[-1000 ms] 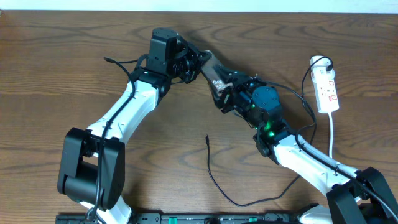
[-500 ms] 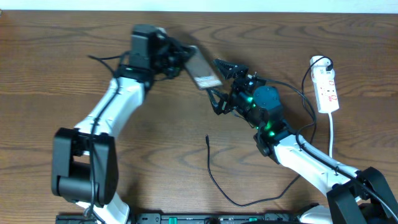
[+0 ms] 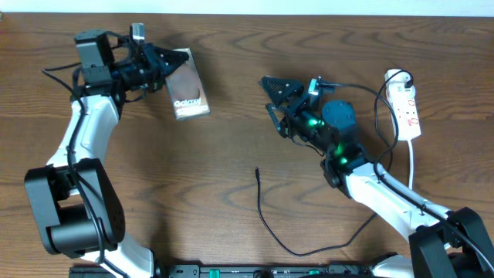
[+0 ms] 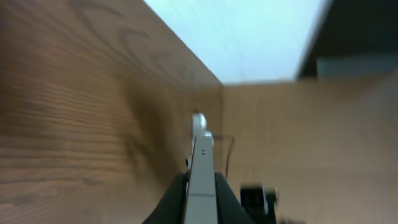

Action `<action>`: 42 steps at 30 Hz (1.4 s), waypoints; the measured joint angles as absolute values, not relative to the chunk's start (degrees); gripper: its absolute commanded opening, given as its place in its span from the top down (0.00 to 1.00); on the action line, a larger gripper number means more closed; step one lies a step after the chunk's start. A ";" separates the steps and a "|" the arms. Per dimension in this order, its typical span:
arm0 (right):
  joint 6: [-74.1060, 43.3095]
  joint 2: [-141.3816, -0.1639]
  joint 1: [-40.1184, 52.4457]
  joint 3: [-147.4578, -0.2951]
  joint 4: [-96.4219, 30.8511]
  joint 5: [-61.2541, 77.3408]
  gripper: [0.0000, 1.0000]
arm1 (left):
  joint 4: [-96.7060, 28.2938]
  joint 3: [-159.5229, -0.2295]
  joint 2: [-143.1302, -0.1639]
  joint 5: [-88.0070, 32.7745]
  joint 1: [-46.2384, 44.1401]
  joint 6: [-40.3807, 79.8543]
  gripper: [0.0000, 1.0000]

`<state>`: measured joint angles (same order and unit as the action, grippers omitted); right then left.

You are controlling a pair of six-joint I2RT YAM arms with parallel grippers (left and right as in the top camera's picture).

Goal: Plug charger to phone and switch on socket

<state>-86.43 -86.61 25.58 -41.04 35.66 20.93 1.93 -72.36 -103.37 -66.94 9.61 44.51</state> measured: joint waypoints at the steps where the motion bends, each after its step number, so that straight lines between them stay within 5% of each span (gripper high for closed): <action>1: -84.40 -86.61 25.39 -42.39 32.14 21.69 0.01 | 1.93 -72.36 -103.37 -68.82 9.91 42.65 0.93; 10: -61.58 -86.63 24.49 -65.52 -12.03 23.97 0.01 | 1.93 -72.36 -103.37 -77.12 10.50 30.98 0.93; 18: -46.72 -86.94 25.85 -71.07 -35.11 21.28 0.01 | 1.91 -72.36 -103.37 -77.93 11.44 26.87 0.93; 28: -41.82 -93.97 37.15 -71.09 -45.76 9.45 0.01 | 1.93 -72.36 -103.37 -77.93 15.11 26.26 0.93; 42: -45.19 -101.65 46.78 -71.09 -45.23 0.19 0.01 | 0.19 -72.36 -103.37 -77.95 17.96 25.63 0.93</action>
<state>-45.19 -101.65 46.78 -71.09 -45.23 0.19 0.19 -72.36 -103.37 -77.95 17.96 25.63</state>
